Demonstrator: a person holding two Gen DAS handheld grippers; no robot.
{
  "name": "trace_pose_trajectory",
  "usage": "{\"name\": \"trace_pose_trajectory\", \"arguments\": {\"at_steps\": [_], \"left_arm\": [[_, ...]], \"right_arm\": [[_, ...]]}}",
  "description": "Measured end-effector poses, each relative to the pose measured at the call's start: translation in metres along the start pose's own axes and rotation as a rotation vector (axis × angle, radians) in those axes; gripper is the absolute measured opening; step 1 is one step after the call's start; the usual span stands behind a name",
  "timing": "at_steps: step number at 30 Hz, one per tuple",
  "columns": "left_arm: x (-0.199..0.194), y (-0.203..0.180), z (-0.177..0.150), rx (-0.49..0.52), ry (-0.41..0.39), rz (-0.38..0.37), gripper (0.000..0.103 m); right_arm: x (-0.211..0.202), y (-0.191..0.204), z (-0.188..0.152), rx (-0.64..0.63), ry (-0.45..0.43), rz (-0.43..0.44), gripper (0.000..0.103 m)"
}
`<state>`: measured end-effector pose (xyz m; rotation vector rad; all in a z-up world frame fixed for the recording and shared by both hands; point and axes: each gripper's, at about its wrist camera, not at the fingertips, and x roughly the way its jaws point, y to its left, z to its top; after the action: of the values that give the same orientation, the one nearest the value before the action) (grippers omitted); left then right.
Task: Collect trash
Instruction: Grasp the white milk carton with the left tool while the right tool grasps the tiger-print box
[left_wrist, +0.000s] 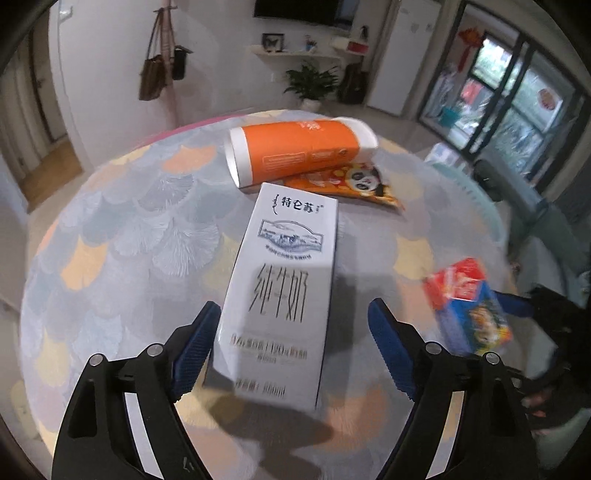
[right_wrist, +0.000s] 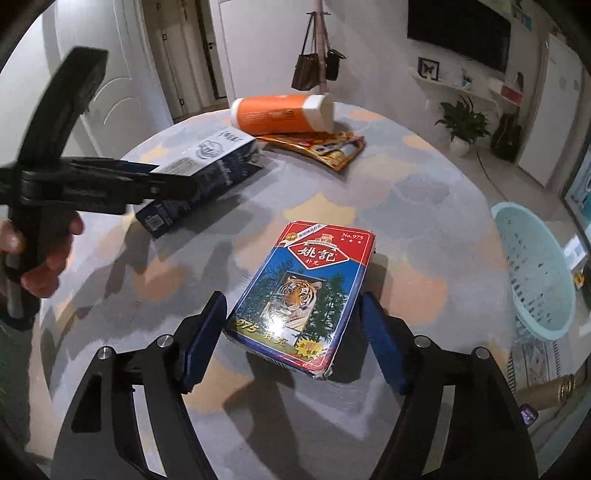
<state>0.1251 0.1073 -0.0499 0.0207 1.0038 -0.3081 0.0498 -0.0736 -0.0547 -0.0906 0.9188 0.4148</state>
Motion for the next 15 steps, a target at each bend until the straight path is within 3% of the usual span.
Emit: {"name": "trace_pose_trajectory", "arguments": {"at_steps": [4,7,15], "left_arm": [[0.013,-0.012,0.002,0.001,0.027,0.062,0.077],[0.014,-0.017,0.0,0.003,0.024,0.097,0.059],[-0.02,-0.021,-0.009,-0.061,-0.09,0.059,0.057]], "right_arm": [[0.003,-0.015,-0.008,0.114,0.054,0.034,0.071],[0.001,-0.012,-0.012,0.158,0.06,0.027,0.076],[-0.002,0.004,-0.018,0.194,0.062,-0.053,0.078]]}}
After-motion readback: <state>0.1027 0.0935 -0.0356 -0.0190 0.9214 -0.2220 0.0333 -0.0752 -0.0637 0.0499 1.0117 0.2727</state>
